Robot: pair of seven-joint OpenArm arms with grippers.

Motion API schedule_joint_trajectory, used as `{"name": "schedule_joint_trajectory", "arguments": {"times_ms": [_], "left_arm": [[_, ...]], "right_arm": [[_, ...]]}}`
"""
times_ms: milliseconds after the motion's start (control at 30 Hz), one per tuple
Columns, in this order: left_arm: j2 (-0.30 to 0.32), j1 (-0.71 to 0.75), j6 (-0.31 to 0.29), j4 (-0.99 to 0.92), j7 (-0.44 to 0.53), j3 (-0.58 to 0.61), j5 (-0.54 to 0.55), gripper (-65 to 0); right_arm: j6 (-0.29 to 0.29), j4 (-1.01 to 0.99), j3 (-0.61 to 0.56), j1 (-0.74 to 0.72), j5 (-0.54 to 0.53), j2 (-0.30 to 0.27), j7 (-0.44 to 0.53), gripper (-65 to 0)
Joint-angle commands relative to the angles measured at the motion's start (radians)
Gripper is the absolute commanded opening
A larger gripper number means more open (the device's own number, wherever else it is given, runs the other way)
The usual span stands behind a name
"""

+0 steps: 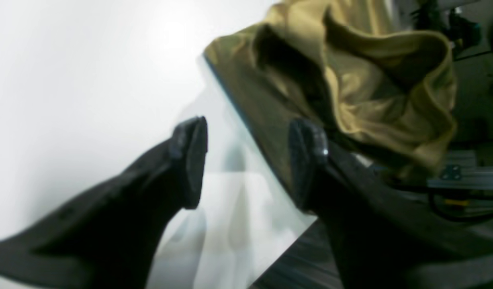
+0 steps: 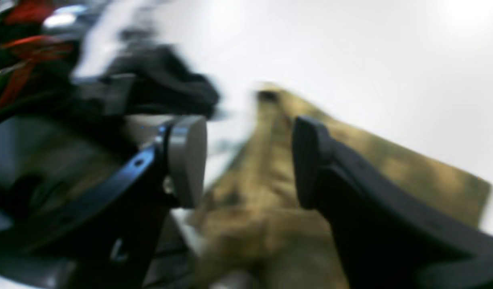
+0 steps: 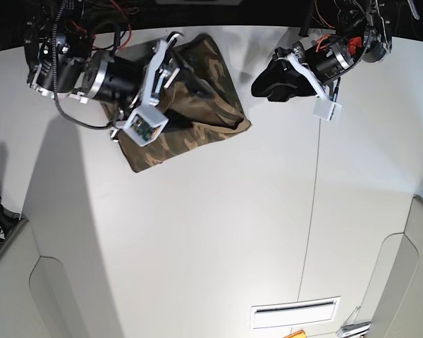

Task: Fold the T-shirt properly
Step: 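Grasp the folded bundle with both grippers and flip it over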

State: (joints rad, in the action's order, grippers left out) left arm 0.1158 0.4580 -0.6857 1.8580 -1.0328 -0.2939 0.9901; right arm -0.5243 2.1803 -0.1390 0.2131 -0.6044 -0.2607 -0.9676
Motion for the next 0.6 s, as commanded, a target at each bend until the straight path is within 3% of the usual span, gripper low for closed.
{"name": "schedule_joint_trajectory", "arguments": {"times_ms": [0,67,133,267,333,433,567], "left_arm": [[0.003,0.016,-0.012,0.017,0.008,-0.002,0.024,-32.2],[0.003,0.031,-0.012,0.017,0.011,-0.002,0.024,-32.2],[0.003,0.036,-0.012,0.017,0.011,-0.002,0.024,-32.2],[0.003,0.035,-0.012,0.017,0.011,-0.002,0.024,-32.2],[0.003,0.036,-0.012,0.020,0.011,-0.002,0.037,-32.8],[0.003,0.039,-0.012,0.051,0.004,-0.002,0.094,-40.7],[0.003,0.039,-0.012,0.162,0.003,-0.002,0.100,-41.5]], "right_arm": [[0.007,0.017,0.025,-0.008,-0.016,-0.002,0.035,-32.1],[0.010,0.017,0.081,-0.008,-0.016,-0.002,0.036,-33.7],[0.023,0.017,0.133,-0.007,-0.016,-0.002,0.036,-40.6],[0.050,0.012,0.197,-0.003,-0.003,-0.003,0.032,-65.0],[0.050,0.002,0.205,-0.005,0.014,-0.003,0.034,-65.0],[0.049,-0.021,0.204,-0.005,0.057,-0.003,0.073,-65.0],[0.050,-0.046,0.204,-0.018,0.134,-0.003,0.113,-65.0]]}}
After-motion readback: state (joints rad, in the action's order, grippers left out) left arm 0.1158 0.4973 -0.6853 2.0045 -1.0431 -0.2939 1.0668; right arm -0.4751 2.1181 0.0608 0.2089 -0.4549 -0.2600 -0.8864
